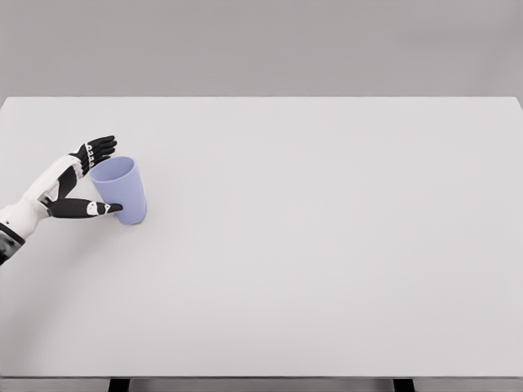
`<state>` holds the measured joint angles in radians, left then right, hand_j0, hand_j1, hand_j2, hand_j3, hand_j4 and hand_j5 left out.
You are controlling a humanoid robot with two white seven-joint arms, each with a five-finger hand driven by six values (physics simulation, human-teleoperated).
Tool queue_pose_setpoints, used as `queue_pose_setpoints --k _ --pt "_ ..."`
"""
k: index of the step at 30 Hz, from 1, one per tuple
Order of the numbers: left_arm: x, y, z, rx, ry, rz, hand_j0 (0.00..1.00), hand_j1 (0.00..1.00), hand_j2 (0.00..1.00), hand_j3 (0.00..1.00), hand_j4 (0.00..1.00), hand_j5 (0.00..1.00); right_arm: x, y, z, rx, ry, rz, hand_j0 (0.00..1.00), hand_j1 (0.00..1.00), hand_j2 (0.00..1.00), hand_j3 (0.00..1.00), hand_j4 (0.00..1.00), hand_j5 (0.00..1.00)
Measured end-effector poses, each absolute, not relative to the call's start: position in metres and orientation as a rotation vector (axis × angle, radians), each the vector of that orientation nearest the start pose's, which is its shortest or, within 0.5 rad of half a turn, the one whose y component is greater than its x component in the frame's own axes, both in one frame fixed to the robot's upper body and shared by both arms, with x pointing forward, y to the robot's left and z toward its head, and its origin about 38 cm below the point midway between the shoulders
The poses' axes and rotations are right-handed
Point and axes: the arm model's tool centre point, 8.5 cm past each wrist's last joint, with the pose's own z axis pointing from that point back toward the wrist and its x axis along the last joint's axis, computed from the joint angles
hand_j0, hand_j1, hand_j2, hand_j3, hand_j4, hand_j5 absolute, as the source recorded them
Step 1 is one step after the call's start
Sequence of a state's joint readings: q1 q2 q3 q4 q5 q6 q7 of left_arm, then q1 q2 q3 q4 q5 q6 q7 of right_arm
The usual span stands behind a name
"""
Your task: Flip the cup with left arm and place it on the table
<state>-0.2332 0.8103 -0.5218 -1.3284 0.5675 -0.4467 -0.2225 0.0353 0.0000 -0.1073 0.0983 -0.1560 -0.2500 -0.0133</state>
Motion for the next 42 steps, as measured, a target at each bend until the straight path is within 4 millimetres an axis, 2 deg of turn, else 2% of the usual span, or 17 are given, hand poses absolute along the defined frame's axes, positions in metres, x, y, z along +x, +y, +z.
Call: queue_pose_setpoints --k 10,22,32,42 --pt "0.386 0.376 0.117 -0.113 -1.604 -0.706 0.98 0.98 0.98 0.98 0.98 0.98 -0.032 -0.275 -0.257 -0.140 -0.125 -0.256 1.00 1.00 1.00 1.00 1.00 1.00" --pt "0.387 0.383 0.121 -0.092 -1.581 -0.719 1.00 1.00 1.00 1.00 1.00 1.00 -0.032 -0.275 -0.257 -0.140 -0.125 -0.256 1.00 1.00 1.00 1.00 1.00 1.00" --pt "0.386 0.411 0.140 -0.013 -1.559 -0.768 1.00 1.00 1.00 1.00 1.00 1.00 -0.032 -0.275 -0.257 -0.140 -0.125 -0.256 1.00 1.00 1.00 1.00 1.00 1.00" --pt "0.387 0.421 0.156 0.026 -1.565 -0.801 1.00 1.00 1.00 1.00 1.00 1.00 -0.032 -0.275 -0.257 -0.140 -0.125 -0.256 1.00 1.00 1.00 1.00 1.00 1.00"
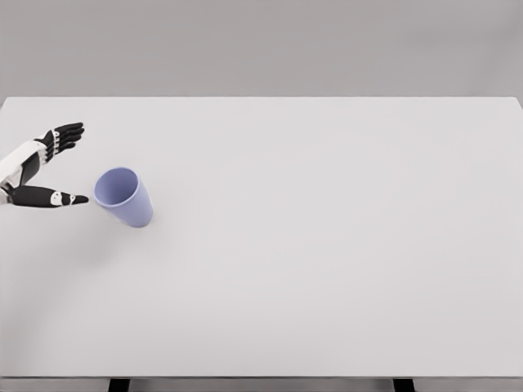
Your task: Flip the cup with left arm and place it on the table
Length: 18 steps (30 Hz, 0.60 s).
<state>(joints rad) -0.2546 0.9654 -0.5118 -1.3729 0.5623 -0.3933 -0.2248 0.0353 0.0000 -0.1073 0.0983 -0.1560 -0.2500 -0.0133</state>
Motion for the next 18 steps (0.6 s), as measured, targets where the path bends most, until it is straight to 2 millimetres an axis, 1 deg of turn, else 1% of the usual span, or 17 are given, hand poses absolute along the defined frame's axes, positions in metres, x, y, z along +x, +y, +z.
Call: queue_pose_setpoints --k 6,9,14,18 --pt "0.388 0.422 0.162 0.035 -1.575 -0.823 1.00 1.00 1.00 1.00 1.00 1.00 -0.032 -0.275 -0.257 -0.140 -0.125 -0.256 1.00 1.00 1.00 1.00 1.00 1.00" --pt "0.391 0.424 0.171 0.048 -1.587 -0.836 1.00 1.00 1.00 1.00 1.00 1.00 -0.031 -0.275 -0.257 -0.139 -0.126 -0.256 1.00 1.00 1.00 1.00 1.00 1.00" --pt "0.390 0.433 0.179 0.079 -1.569 -0.855 1.00 1.00 1.00 1.00 1.00 1.00 -0.032 -0.275 -0.257 -0.140 -0.125 -0.256 1.00 1.00 1.00 1.00 1.00 1.00" --pt "0.391 0.439 0.189 0.103 -1.574 -0.871 1.00 1.00 1.00 1.00 1.00 1.00 -0.032 -0.275 -0.257 -0.140 -0.125 -0.256 1.00 1.00 1.00 1.00 1.00 1.00"
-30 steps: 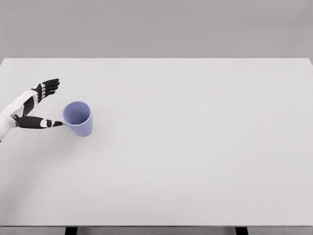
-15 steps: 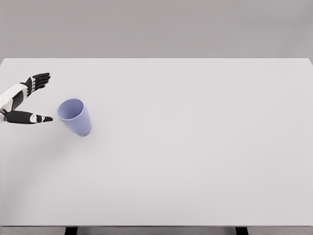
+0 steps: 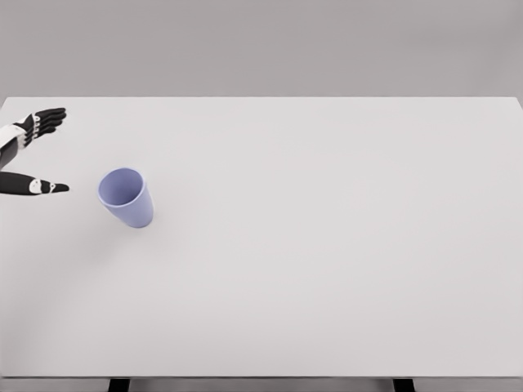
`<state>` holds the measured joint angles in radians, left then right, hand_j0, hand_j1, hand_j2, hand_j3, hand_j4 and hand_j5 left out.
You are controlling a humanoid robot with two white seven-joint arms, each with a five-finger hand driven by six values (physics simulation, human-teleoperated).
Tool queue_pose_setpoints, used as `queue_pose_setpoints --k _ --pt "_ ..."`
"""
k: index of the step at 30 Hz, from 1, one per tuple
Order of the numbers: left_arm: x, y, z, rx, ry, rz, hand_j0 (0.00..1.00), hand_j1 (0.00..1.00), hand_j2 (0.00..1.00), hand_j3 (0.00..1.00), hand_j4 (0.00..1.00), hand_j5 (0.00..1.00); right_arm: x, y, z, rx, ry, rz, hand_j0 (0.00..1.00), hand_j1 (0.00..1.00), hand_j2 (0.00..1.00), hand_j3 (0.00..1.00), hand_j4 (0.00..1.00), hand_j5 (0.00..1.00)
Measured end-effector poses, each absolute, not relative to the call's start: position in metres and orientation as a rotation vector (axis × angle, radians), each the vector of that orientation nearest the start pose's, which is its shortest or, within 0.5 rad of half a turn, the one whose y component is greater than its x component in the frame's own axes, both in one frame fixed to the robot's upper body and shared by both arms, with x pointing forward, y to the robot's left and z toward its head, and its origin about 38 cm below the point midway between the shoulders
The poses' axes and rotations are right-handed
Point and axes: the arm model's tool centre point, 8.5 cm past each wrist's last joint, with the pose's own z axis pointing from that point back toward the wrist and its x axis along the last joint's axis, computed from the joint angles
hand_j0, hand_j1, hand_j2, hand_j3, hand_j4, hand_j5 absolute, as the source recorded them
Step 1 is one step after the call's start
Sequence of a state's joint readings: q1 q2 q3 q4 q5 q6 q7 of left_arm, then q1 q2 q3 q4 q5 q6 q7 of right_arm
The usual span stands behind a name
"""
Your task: Flip the cup with left arm and place it on the table
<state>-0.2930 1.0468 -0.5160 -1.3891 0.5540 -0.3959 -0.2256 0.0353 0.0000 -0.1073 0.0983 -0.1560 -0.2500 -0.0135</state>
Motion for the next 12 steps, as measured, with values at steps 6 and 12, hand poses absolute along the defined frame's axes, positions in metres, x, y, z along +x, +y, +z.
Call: queue_pose_setpoints --k 6,12 --pt "0.393 0.435 0.200 0.102 -1.596 -0.894 1.00 1.00 1.00 1.00 1.00 1.00 -0.032 -0.275 -0.257 -0.140 -0.125 -0.256 1.00 1.00 1.00 1.00 1.00 1.00" --pt "0.393 0.431 0.204 0.095 -1.609 -0.905 1.00 1.00 1.00 1.00 1.00 1.00 -0.031 -0.275 -0.257 -0.139 -0.126 -0.256 1.00 1.00 1.00 1.00 1.00 1.00"
